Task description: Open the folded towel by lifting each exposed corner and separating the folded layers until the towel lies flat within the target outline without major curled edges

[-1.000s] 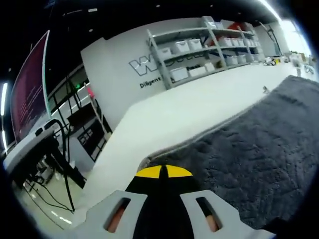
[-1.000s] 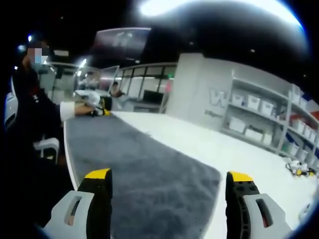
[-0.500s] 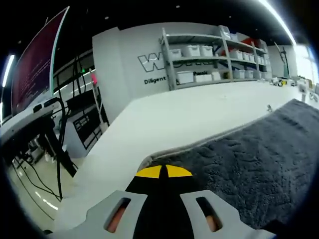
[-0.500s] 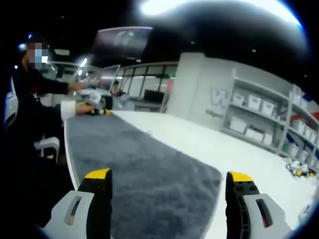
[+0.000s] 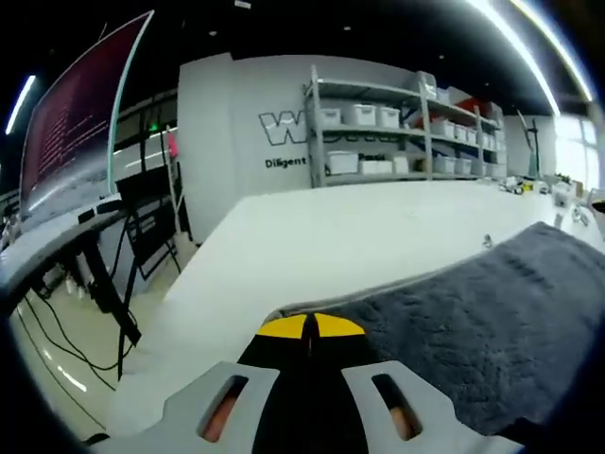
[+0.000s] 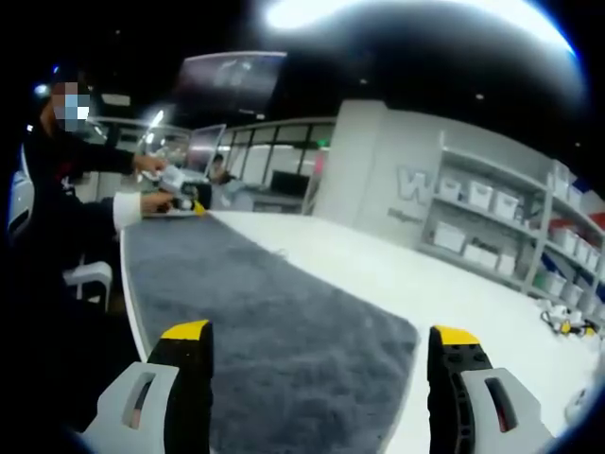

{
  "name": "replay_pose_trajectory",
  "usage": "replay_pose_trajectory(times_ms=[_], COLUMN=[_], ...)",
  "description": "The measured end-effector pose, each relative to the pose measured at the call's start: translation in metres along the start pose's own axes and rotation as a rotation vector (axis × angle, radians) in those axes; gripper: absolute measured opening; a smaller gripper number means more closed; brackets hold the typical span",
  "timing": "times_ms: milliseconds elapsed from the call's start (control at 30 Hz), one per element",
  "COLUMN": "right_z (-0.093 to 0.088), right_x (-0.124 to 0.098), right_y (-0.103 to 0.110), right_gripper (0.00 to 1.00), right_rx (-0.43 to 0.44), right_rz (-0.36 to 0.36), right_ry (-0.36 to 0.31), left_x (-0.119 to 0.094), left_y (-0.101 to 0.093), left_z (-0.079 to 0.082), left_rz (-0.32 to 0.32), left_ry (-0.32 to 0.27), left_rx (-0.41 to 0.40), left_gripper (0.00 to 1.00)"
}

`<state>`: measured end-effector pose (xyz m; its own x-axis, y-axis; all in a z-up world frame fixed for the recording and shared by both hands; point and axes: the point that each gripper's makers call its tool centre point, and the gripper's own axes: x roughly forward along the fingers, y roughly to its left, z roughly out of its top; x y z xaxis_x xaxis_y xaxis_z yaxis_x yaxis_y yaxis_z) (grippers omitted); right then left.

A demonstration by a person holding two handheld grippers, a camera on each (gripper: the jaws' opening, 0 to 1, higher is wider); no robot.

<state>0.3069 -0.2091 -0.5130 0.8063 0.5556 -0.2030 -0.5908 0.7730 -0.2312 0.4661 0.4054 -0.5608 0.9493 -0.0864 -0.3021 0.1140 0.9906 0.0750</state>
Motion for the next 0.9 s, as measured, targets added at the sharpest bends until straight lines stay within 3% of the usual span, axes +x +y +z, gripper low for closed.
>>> replay_pose_trajectory(times_ms=[233,433,700,800,900], right_z=[-0.001,-0.003,-0.008,-0.008,-0.007], right_x=[0.002,0.000,0.000,0.002,0.003], right_y=[0.003,0.000,0.000,0.003,0.004], right_gripper=[0.95,0.95,0.95,0.95,0.96], right_rx=[-0.007,-0.001,0.000,-0.003,-0.006], right_rz=[0.009,0.006,0.011,0.016,0.016], right_ry=[0.008,0.009,0.028,0.034,0.034], left_x=[-0.016,-0.034,-0.060,-0.069,-0.075], left_y=[-0.012,-0.030,-0.062,-0.072,-0.080], left_z=[0.001,0.001,0.011,0.024,0.027], left_rz=[-0.040,-0.092,-0.165,-0.185,-0.204], left_ry=[0.044,0.061,0.023,-0.036,-0.047], left_rx=[0.004,0.024,0.008,-0.001,0.005], left_gripper=[0.03,0.12,0.22,0.24,0.27])
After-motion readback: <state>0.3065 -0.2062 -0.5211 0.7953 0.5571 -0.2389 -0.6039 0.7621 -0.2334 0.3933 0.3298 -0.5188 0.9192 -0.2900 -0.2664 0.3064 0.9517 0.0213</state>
